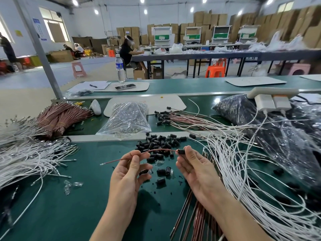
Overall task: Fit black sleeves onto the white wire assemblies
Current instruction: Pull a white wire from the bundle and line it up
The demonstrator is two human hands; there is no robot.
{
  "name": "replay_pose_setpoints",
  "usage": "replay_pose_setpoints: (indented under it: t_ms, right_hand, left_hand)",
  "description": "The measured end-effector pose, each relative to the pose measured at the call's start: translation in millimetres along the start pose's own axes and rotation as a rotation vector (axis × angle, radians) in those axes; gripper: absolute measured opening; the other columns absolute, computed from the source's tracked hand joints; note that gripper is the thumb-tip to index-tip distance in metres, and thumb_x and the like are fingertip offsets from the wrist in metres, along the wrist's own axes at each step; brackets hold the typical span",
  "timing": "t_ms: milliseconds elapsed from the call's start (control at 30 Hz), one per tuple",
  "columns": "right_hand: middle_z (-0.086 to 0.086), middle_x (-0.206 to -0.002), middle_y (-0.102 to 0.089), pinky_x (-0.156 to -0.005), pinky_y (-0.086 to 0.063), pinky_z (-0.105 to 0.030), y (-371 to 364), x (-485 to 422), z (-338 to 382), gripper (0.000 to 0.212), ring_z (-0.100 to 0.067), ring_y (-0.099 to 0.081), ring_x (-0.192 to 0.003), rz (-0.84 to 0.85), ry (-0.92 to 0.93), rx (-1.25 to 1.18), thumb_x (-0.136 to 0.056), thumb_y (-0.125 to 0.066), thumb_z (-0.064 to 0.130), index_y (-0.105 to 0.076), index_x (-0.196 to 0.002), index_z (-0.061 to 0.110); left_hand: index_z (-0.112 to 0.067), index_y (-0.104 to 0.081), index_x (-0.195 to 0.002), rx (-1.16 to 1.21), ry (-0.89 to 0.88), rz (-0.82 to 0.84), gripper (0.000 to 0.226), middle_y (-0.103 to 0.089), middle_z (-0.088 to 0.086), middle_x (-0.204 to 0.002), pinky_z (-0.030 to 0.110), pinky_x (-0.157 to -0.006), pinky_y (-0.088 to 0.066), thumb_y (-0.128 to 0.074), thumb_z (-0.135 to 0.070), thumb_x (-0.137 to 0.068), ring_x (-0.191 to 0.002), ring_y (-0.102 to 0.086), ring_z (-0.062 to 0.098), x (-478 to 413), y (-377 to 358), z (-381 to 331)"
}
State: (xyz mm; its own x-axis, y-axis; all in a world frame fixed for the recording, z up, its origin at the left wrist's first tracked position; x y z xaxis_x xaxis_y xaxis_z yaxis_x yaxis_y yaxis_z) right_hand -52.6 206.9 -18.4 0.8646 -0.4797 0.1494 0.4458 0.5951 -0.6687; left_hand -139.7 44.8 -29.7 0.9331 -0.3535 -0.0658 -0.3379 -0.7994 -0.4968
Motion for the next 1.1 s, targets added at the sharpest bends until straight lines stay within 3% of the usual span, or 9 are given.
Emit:
replay_pose_setpoints:
  t_ms: [167, 500, 867, 1100]
  right_hand:
    - [-0.009, -0.085, -0.074, -0.068, -0.06, -0.025, 3.1, 0.5, 5.2, 0.02, -0.017, -0.072, -0.074, -0.001, 0.012, -0.052, -0.076, -0.075, 0.02, -0.072, -0.092, 0.009]
    - [-0.015, -0.1, -0.076, -0.071, -0.061, -0.027, -0.4, 3.4, 2.3, 0.015, -0.02, -0.075, -0.081, 0.044, -0.044, -0.055, -0.08, -0.073, 0.01, -0.081, -0.092, 0.009]
    - [-0.013, -0.092, -0.077, -0.074, -0.061, -0.027, -6.1, 3.1, -4.8, 0.023, -0.021, -0.075, -0.084, 0.11, -0.012, 0.056, -0.071, -0.072, 0.002, -0.082, -0.091, 0.009]
    - [-0.01, -0.107, -0.076, -0.078, -0.059, -0.025, -5.6, 4.3, -4.5, 0.035, -0.02, -0.073, -0.094, 0.142, 0.041, 0.09, -0.071, -0.075, 0.001, -0.081, -0.102, 0.017]
  left_hand:
    - [-0.019, -0.069, -0.099, -0.194, -0.099, -0.03, 0.019, -0.076, 0.008, -0.098, 0.024, -0.056, -0.056, -0.06, -0.031, -0.088, -0.07, -0.07, 0.017, 3.3, -2.5, 3.4]
    - [-0.016, -0.07, -0.088, 0.078, 0.066, -0.068, 0.016, -0.076, 0.009, -0.089, 0.023, -0.048, -0.054, -0.066, -0.031, -0.084, -0.061, -0.068, 0.015, 2.3, -4.5, -1.9]
    - [-0.005, -0.066, -0.101, -0.097, -0.005, 0.02, 0.032, -0.075, 0.013, -0.095, 0.024, -0.051, -0.054, -0.066, -0.033, -0.084, -0.066, -0.068, 0.017, 7.9, -12.6, 4.6]
    - [-0.009, -0.07, -0.09, -0.157, -0.028, -0.021, 0.029, -0.073, 0.01, -0.087, 0.025, -0.052, -0.054, -0.065, -0.038, -0.088, -0.066, -0.067, 0.019, 9.5, -10.4, 4.1]
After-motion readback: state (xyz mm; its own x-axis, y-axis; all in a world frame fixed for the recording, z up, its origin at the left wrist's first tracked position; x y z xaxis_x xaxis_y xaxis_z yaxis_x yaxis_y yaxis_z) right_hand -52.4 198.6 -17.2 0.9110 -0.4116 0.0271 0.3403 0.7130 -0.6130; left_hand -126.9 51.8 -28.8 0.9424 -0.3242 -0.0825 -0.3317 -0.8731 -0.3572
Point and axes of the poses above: each hand's wrist, its own x-axis away from the middle knuckle, its own y-axis out of the back of the hand, z = x × y, the point moved 1 cm from there along -x, towards the middle knuckle
